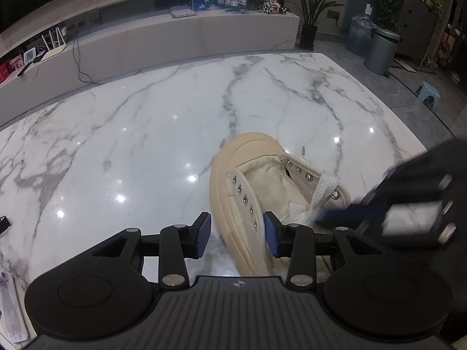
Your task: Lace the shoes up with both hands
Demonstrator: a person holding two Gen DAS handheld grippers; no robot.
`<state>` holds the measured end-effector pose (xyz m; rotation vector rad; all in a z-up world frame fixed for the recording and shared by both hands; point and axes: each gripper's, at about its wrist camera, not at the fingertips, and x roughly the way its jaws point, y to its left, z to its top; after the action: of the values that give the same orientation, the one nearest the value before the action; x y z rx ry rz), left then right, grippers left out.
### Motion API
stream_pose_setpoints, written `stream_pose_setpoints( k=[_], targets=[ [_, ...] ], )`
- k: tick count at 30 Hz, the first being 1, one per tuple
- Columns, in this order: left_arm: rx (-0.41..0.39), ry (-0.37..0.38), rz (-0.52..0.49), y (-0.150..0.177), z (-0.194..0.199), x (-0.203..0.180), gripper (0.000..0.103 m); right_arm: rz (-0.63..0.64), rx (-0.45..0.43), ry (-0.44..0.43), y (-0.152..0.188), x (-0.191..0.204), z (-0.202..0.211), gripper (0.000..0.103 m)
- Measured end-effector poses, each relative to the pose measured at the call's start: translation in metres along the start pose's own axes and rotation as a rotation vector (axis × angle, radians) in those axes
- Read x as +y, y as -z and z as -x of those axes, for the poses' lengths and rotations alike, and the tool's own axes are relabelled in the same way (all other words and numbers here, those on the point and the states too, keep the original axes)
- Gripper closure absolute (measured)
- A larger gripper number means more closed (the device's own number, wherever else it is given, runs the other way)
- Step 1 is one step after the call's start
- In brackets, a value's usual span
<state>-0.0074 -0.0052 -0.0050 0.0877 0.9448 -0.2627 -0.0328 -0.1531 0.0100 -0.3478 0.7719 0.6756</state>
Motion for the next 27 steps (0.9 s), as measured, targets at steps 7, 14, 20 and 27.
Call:
stream_pose_setpoints(
  k=[7,14,20,27],
  targets=[
    [0.009,-0.002,-0.018,0.002,-0.001,-0.006,0.066,-0.069,0.003,0.204,0.005,-0.039,0.024,0.103],
    [0.016,-0.013,-0.027,0.004,0.0,-0.007,0.065,-0.1,0.111,0.371,0.016,-0.057,0.013,0.102],
    [0.018,-0.018,-0.029,0.005,0.001,-0.005,0.066,-0.068,0.13,0.277,0.024,-0.046,0.009,0.082],
    [0.022,-0.024,-0.032,0.007,0.002,-0.003,0.065,-0.089,0.012,-0.04,0.007,-0.02,0.025,0.062]
  ],
)
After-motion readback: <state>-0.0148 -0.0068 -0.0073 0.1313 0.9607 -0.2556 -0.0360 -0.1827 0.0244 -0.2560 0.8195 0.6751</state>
